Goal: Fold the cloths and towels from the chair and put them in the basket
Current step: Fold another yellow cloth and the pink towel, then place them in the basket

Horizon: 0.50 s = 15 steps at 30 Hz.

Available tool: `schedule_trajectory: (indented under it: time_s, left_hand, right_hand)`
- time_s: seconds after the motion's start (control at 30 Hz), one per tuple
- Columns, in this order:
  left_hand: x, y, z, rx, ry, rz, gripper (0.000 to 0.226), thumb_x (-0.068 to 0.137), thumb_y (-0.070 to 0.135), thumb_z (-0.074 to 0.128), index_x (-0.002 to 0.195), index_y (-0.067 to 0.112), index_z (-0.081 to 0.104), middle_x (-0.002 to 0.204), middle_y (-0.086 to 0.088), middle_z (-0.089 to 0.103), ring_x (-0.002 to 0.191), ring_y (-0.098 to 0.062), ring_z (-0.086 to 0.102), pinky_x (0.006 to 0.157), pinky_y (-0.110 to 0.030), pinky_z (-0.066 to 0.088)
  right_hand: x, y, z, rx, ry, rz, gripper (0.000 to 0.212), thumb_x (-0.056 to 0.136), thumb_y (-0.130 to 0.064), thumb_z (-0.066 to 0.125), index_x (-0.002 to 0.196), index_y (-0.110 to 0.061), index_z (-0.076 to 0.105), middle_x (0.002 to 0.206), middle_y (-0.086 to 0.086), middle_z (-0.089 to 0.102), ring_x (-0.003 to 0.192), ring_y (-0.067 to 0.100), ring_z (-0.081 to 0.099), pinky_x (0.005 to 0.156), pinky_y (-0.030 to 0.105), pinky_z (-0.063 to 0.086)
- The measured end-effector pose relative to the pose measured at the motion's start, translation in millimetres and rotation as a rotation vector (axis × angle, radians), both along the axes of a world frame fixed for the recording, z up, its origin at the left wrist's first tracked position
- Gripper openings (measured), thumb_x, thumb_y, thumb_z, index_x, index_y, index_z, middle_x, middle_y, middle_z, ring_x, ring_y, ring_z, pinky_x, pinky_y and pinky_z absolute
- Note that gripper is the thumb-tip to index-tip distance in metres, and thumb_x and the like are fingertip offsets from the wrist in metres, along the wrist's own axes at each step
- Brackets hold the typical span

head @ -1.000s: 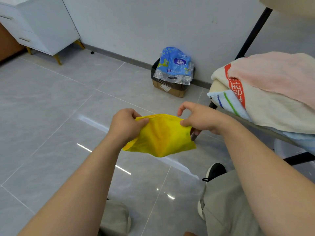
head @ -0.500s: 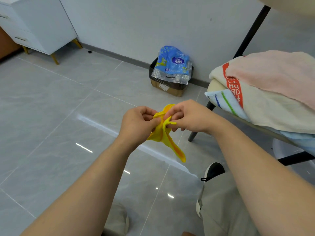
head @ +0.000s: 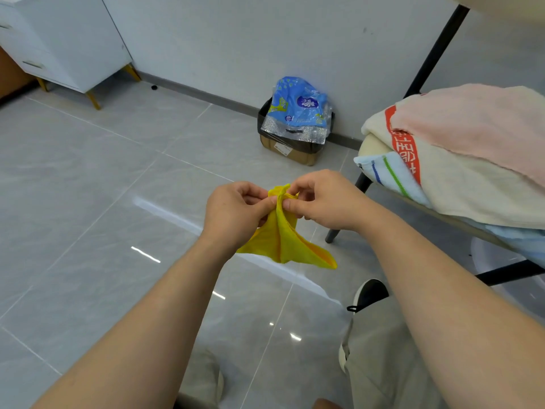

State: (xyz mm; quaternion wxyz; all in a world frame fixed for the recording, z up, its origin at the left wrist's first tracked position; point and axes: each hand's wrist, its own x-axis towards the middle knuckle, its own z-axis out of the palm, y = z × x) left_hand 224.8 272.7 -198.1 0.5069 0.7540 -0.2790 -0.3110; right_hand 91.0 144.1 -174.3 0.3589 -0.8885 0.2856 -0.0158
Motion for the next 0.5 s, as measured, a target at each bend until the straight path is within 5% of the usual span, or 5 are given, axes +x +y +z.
schedule_trajectory:
  time_s: [0.2,0.33,0.4,0.5]
  left_hand:
    - [-1.6,1.6,3.2,-0.025,0.013,-0.044,0.015,0.081,0.024,0.081,0.084,0.012,0.073,0.069,-0.007,0.072,0.063,-0.019,0.067,0.075,-0.050,0.061]
    - [-5.0,1.9,5.4,-0.044,-0.098,-0.116,0.018,0.076,0.037,0.084,0.083,0.023,0.076,0.076,0.001,0.074,0.076,-0.020,0.072,0.077,-0.044,0.061]
    - [-6.2,2.2,5.7,-0.041,-0.125,-0.166,0.020,0.071,0.033,0.088,0.085,0.024,0.075,0.078,0.004,0.074,0.077,-0.015,0.072,0.078,-0.037,0.061]
    - [-6.2,3.5,5.8,-0.039,-0.146,-0.219,0.022,0.074,0.016,0.087,0.092,0.020,0.076,0.082,0.003,0.075,0.079,-0.013,0.072,0.082,-0.036,0.060]
  right_hand:
    - [0.4,-0.8,-2.6,-0.089,-0.050,-0.016,0.020,0.089,-0.038,0.070,0.073,-0.037,0.058,0.072,-0.011,0.056,0.065,0.005,0.052,0.060,0.023,0.037]
    - [1.1,-3.2,-8.2,-0.146,-0.093,-0.039,0.013,0.085,-0.034,0.074,0.093,-0.029,0.064,0.098,-0.008,0.054,0.072,0.002,0.053,0.065,0.019,0.036]
    - [0.3,-1.9,-7.3,-0.091,-0.149,-0.039,0.029,0.083,-0.023,0.074,0.109,-0.031,0.064,0.111,-0.012,0.057,0.071,0.003,0.058,0.067,0.015,0.039]
    - [-1.6,2.5,-1.6,-0.057,-0.139,0.007,0.038,0.086,-0.014,0.070,0.118,-0.032,0.067,0.090,-0.033,0.060,0.072,-0.012,0.056,0.064,0.001,0.036]
